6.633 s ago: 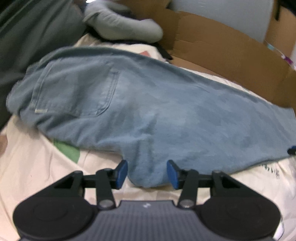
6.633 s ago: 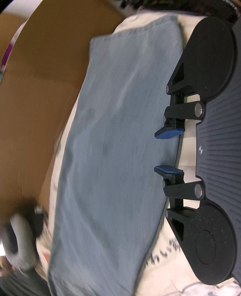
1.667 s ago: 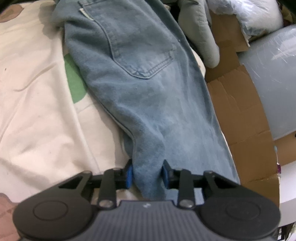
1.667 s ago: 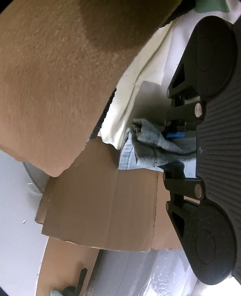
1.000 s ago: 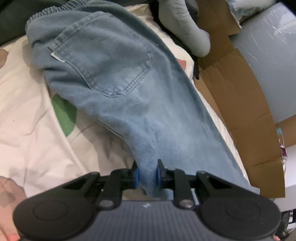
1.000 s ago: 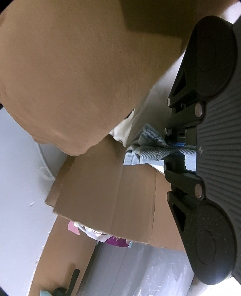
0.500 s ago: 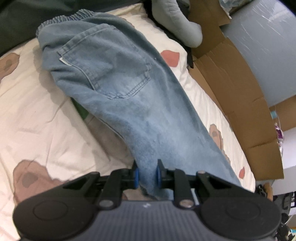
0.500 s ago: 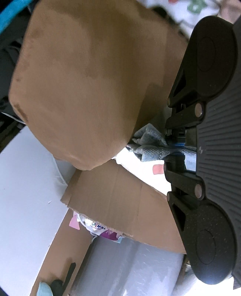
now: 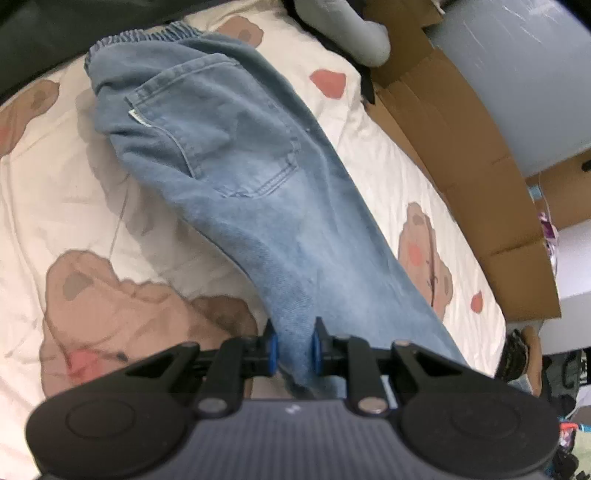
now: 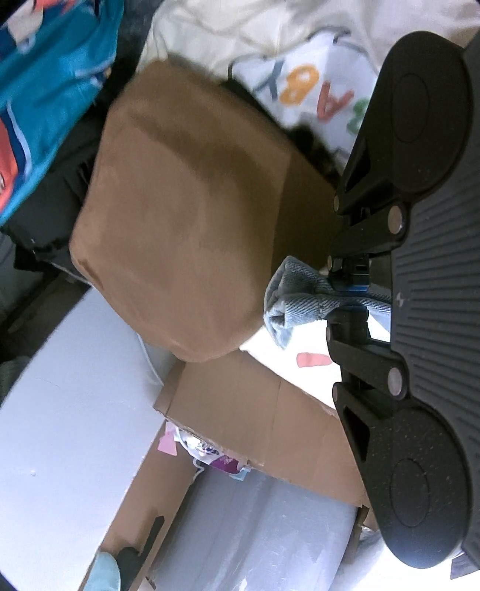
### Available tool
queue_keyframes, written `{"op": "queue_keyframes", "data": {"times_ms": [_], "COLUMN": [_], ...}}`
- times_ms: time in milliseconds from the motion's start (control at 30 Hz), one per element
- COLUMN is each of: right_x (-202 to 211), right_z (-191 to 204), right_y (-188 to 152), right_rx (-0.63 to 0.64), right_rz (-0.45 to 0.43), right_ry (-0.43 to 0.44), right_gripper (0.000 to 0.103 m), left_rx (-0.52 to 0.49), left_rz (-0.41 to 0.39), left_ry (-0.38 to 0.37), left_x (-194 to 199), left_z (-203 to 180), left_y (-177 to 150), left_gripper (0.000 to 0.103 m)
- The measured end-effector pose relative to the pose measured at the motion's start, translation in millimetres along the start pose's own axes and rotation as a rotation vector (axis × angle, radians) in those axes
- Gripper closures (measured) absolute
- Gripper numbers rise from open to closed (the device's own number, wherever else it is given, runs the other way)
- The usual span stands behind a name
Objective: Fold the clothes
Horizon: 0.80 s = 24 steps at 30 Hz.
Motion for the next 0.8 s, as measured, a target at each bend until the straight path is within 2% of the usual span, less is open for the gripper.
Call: {"op": "queue_keyframes", "data": {"times_ms": [467,800], "right_x": [54,62], "right_z": [-73,-118], "right_y": [-25,-49], "right_rx": [-0.07,-0.064], "right_rz": [-0.034,-0.014], "right_ry": [-0.051,-0.055], "right_gripper": [0.097,0.097], "left_rx": [-0.051,-0.053], "left_rz": [0.075,0.099], "left_ry": [-0.016,0.044], "left_x": [-4,-12], "left_z": [7,6], "left_y": [-47,-56], "left_gripper": [0.085,0.085]}}
Point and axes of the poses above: each gripper's, at about its wrist camera, not at the fingertips, and x roughly against the way its jaws point, z to its left, y to its top, the point moved 4 cm from there along -x, roughly the way its jaws point, and after that the axes turned 8 degrees about z, right-handed, at the moved point
